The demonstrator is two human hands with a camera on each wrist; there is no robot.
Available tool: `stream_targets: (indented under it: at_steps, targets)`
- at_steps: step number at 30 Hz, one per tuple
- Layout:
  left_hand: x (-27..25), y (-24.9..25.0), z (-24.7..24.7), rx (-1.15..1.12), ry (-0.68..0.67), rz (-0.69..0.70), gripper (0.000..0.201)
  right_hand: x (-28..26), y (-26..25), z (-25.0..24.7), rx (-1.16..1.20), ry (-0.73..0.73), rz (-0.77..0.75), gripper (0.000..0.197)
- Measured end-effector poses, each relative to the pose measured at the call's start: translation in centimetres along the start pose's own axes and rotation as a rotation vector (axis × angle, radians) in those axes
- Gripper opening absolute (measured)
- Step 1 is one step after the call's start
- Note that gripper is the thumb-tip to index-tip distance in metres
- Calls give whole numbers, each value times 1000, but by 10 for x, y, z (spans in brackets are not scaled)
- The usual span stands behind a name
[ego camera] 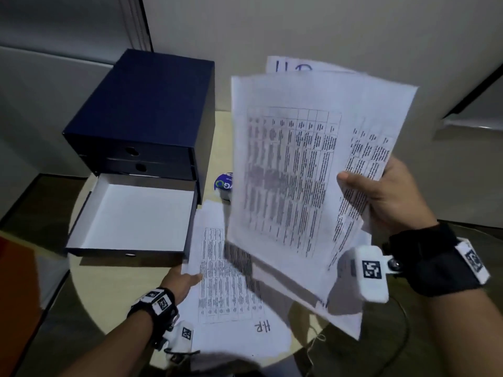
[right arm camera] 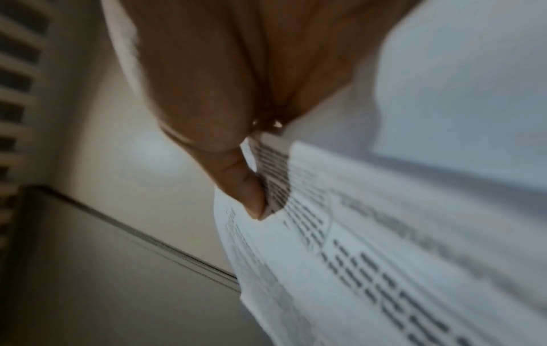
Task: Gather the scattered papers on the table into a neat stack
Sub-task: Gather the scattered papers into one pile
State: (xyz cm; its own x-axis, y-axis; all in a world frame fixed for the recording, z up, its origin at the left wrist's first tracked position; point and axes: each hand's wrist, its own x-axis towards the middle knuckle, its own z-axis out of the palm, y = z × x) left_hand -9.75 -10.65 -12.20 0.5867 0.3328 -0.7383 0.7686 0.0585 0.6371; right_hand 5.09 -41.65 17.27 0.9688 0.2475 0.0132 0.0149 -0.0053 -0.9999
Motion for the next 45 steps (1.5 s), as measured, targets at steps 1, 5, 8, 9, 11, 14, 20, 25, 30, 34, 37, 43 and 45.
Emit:
stream_targets:
  at_steps: [1,5,8,9,11,14,20,25,30,34,37,43,45]
  targets:
    - [0,-1,-1,-26,-2,27,37,-1,6,3,23,-12,19,26]
    - [1,-5,-3,-29,37,3,17,-7,76,13,-281,-32,168,20]
    - [3,-4,-1,-237,7,-4,30,-24,155,27,-513,-130,400,32]
    - [1,-1,-1,-296,48,34,42,-30,177,33,-559,-126,485,37]
    - [4,-2,-4,-408,30,-18,45,-38,211,41,-622,-44,617,43]
    - [6,-7,0,-466,-54,-70,54,-39,249,49,-515,100,780,62]
    - [6,-16,1,-52,-117,72,62,-29,270,50,-307,98,843,43]
    - [23,-34,-2,37,-59,142,66,-20,279,21,-476,564,924,77]
    - [12,-25,1,51,-24,128,52,9,289,-4,-66,868,1077,100]
    - [12,-25,2,79,-3,113,56,29,322,-12,90,849,1016,91]
    - [13,-26,2,82,6,101,56,31,313,-1,68,817,958,97]
    - [12,-24,4,94,12,99,44,34,302,3,-70,577,961,63]
    - [12,-23,4,110,6,106,42,34,286,1,-164,630,876,67]
